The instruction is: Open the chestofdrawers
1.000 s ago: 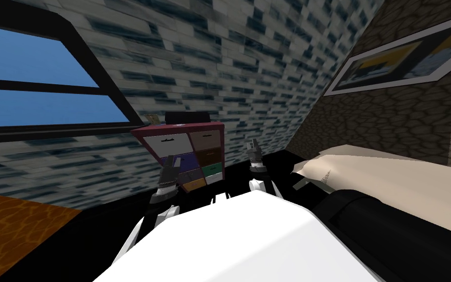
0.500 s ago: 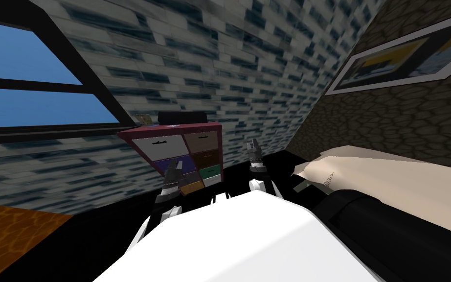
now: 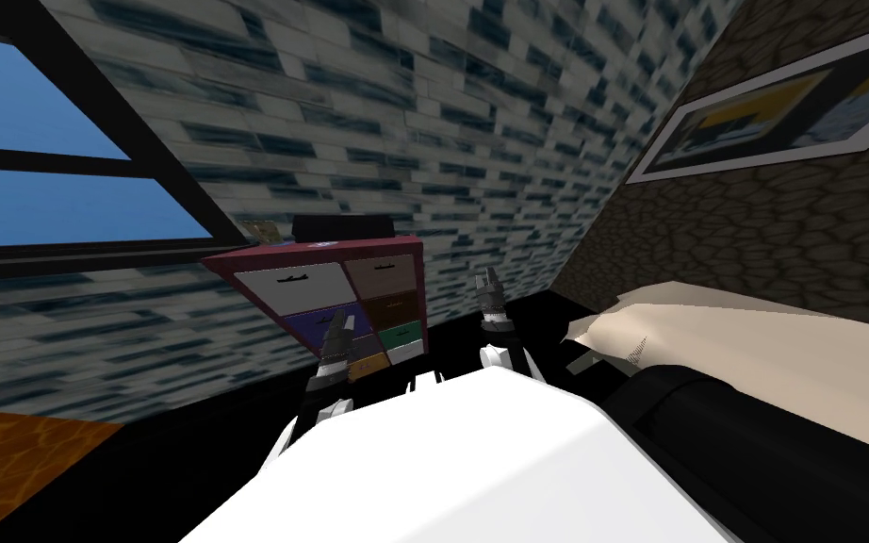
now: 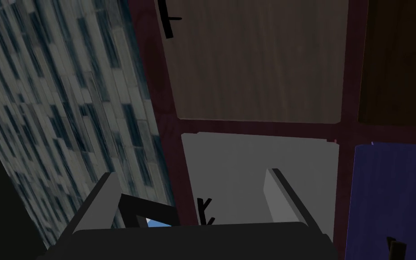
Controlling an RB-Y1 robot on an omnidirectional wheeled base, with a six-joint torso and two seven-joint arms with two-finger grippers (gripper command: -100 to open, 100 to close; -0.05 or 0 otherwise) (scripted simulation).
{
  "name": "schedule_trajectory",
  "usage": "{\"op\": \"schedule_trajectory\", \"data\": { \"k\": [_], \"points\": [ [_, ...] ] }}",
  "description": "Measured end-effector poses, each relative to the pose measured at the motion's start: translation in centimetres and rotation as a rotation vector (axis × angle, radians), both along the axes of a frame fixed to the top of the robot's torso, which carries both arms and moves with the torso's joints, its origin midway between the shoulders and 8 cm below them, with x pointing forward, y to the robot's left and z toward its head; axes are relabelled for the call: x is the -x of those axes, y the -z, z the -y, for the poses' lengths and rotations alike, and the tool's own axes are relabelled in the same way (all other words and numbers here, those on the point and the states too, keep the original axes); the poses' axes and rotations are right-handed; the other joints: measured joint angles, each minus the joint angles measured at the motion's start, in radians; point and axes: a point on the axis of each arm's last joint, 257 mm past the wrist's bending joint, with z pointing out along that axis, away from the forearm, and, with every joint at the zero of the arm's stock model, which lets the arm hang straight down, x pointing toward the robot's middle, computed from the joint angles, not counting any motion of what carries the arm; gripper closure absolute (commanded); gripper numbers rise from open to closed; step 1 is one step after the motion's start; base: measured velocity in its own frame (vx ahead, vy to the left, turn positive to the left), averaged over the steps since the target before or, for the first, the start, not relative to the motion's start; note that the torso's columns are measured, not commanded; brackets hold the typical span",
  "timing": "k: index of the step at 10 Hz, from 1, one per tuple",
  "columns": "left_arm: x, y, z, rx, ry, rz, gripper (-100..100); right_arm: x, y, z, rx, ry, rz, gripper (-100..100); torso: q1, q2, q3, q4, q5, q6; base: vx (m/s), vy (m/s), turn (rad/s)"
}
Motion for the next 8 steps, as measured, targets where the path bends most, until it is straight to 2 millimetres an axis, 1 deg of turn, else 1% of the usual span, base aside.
{"op": "schedule_trajectory", "data": {
  "k": [5,8],
  "points": [
    [-0.8,4.1,-0.6,-0.004,0.000,-0.077,-100,0.0,0.0,0.0,0.000,0.000,0.000,0,0.000,0.001,0.000,0.000,0.000,0.000,0.057,-0.059,-0.007],
    [-1.2,7.0,-1.2,0.000,-0.003,-0.128,-100,0.0,0.0,0.0,0.000,0.000,0.000,0,-0.001,0.000,0.000,0.000,0.000,0.000,0.072,-0.061,-0.008]
  ]
}}
